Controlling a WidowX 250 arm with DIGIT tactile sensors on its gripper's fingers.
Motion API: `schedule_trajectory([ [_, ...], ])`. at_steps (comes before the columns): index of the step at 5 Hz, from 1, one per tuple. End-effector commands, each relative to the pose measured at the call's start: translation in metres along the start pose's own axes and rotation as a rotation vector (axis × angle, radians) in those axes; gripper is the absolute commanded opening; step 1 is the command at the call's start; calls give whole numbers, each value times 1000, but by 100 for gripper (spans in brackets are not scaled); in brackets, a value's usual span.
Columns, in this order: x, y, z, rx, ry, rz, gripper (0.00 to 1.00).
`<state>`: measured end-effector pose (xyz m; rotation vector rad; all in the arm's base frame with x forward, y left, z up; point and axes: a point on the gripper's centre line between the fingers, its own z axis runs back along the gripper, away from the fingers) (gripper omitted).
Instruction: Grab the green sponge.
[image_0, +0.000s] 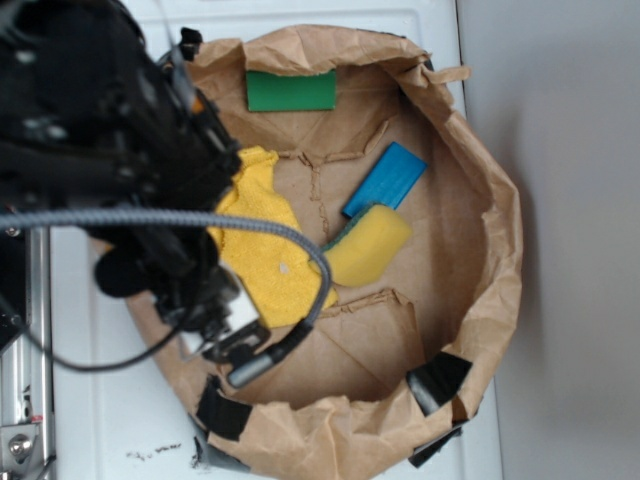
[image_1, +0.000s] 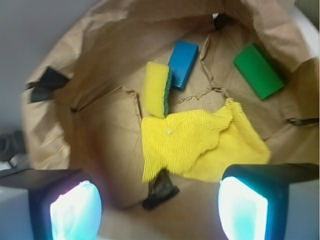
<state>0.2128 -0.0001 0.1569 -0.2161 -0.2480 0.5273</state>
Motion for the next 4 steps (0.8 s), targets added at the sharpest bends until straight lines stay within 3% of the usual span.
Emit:
schedule_trajectory([
  [1,26,-10,-67,1,-136,47,100],
  [2,42,-24,-87,41,-179,77,100],
  [3,65,-28,-117,138,-278,102,100],
  [4,70,-28,-123,167,-294,91,100],
])
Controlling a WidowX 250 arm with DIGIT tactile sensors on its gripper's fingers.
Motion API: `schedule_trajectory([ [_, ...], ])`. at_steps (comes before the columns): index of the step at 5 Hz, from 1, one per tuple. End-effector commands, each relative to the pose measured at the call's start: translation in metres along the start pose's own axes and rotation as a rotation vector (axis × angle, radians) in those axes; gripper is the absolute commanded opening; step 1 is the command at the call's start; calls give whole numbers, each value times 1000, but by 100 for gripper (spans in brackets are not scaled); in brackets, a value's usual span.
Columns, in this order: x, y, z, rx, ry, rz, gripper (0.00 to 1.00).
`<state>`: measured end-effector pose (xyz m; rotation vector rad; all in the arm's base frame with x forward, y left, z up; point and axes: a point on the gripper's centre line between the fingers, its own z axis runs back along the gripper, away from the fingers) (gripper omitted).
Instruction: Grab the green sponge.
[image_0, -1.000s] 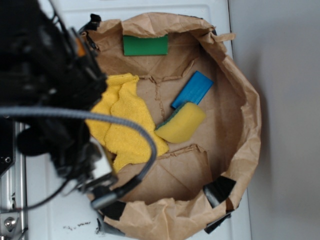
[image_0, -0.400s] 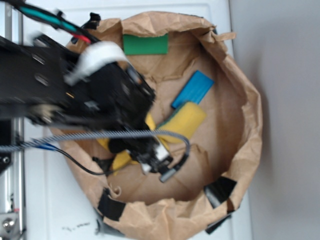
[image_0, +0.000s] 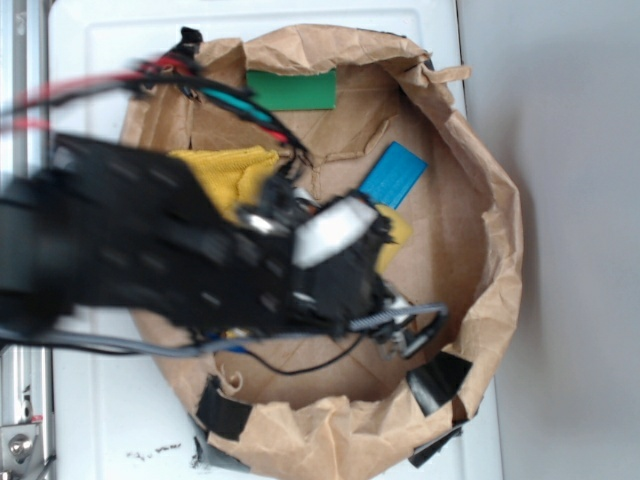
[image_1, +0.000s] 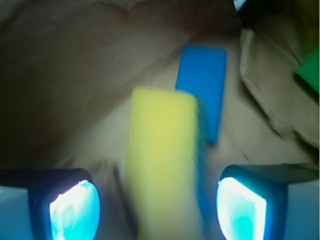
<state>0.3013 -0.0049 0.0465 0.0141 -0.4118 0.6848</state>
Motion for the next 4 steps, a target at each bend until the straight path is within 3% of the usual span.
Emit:
schedule_trajectory([
  [1,16,-15,12,-20,-64,-13,43],
  [2,5,-10,38,-47,-21,-36,0],
  [3,-2,3,92,-94,52,-77,0],
  [4,19,12,137,-83,216,-120,0],
])
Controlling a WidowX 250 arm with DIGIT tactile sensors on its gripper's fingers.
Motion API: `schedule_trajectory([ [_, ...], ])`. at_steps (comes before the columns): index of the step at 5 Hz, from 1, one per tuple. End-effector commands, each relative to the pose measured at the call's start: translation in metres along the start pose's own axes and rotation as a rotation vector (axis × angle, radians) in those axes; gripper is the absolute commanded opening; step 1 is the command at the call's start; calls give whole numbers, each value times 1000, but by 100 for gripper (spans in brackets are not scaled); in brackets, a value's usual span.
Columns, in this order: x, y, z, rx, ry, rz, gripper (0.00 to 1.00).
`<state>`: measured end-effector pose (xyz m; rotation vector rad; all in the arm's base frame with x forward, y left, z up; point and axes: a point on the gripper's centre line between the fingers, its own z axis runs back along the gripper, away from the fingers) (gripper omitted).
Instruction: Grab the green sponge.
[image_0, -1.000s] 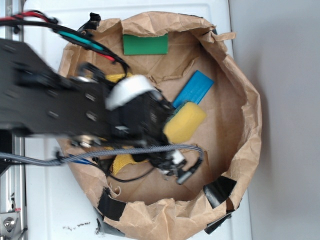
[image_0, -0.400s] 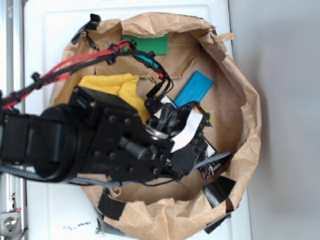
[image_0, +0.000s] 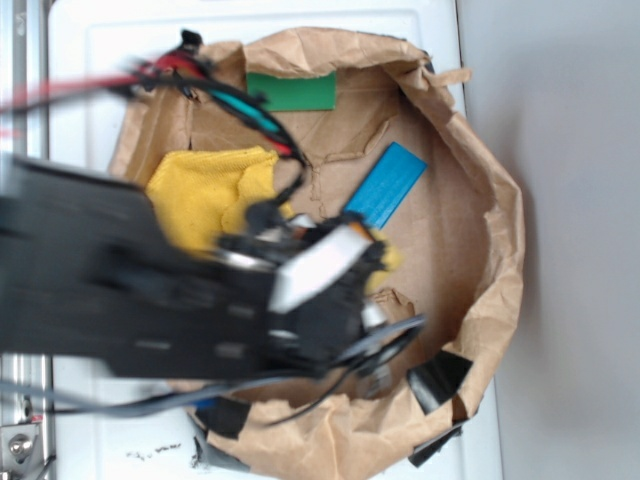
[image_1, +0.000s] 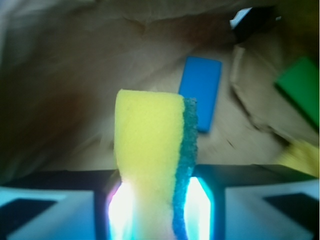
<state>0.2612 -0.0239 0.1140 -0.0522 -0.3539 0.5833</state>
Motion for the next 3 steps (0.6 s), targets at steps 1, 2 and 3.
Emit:
schedule_trajectory([
  [1,46,8,74,118,250,-103,0],
  [2,54,4,67,249,310,-137,0],
  [3,58,0,64,216,225,-146,0],
])
